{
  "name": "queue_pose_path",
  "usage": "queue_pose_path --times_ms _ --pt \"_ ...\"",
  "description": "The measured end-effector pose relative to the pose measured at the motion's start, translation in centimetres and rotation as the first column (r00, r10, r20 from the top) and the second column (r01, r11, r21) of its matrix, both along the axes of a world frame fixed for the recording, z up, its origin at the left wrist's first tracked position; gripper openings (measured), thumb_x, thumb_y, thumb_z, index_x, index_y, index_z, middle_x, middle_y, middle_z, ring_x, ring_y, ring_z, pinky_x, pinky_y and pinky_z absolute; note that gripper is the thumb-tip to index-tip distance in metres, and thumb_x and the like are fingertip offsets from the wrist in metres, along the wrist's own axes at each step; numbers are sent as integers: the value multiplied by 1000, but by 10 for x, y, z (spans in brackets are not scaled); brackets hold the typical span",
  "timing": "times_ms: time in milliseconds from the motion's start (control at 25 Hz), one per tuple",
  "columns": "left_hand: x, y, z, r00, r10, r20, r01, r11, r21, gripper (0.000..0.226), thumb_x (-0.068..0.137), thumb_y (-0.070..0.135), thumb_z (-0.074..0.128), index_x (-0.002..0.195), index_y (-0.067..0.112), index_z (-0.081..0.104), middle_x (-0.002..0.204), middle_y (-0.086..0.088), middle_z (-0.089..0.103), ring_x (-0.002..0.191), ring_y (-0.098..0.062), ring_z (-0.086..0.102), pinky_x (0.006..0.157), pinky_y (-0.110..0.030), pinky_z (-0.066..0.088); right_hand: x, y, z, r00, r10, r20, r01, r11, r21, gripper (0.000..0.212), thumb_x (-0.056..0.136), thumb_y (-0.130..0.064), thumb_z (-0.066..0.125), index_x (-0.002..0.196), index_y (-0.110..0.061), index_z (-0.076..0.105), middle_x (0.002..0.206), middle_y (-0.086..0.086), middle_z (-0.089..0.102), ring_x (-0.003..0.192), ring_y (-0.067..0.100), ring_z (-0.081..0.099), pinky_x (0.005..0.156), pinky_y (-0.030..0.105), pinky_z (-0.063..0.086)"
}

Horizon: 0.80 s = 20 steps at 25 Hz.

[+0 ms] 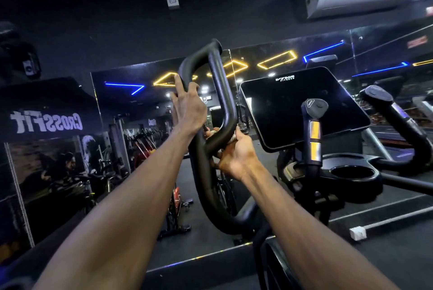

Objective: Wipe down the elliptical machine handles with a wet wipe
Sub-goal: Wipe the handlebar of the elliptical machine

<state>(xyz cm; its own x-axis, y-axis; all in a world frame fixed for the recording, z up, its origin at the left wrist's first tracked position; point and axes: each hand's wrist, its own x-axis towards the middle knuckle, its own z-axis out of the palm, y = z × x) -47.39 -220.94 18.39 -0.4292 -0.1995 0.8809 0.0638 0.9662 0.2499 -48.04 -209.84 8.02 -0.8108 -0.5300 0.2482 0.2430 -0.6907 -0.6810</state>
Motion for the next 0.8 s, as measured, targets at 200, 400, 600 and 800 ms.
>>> queue_pose_path --times_ms 200,400,600,800 --pt "4 -1 -7 999 -47 2 47 999 -9 46 94 1 34 135 16 46 164 -13 4 130 -41 36 103 -47 36 13 -17 10 983 -70 172 95 985 -145 83 101 -63 24 50 -11 65 65 8 65 76 23 60 104 40 43" --pt "18 -7 -7 989 -80 126 81 997 -6 55 95 4 33 147 21 33 164 -10 -1 142 -49 19 115 -57 21 23 -3 14 963 -223 152 223 975 20 77 98 -68 19 53 -17 56 79 12 67 80 25 65 77 35 52" --pt "25 -25 -6 965 -113 236 129 990 -55 52 100 16 32 150 28 25 165 -8 -5 145 -46 16 116 -60 19 42 -29 -9 951 -309 2 302 933 194 56 102 -60 26 65 -21 45 68 3 56 68 18 54 57 26 49" --pt "32 -18 -10 962 -179 204 187 982 -20 58 97 4 37 152 18 25 164 -16 -4 147 -39 19 118 -57 21 70 -21 -12 892 -383 -240 450 794 408 36 107 -30 39 74 -17 47 68 3 52 58 15 51 50 25 45"
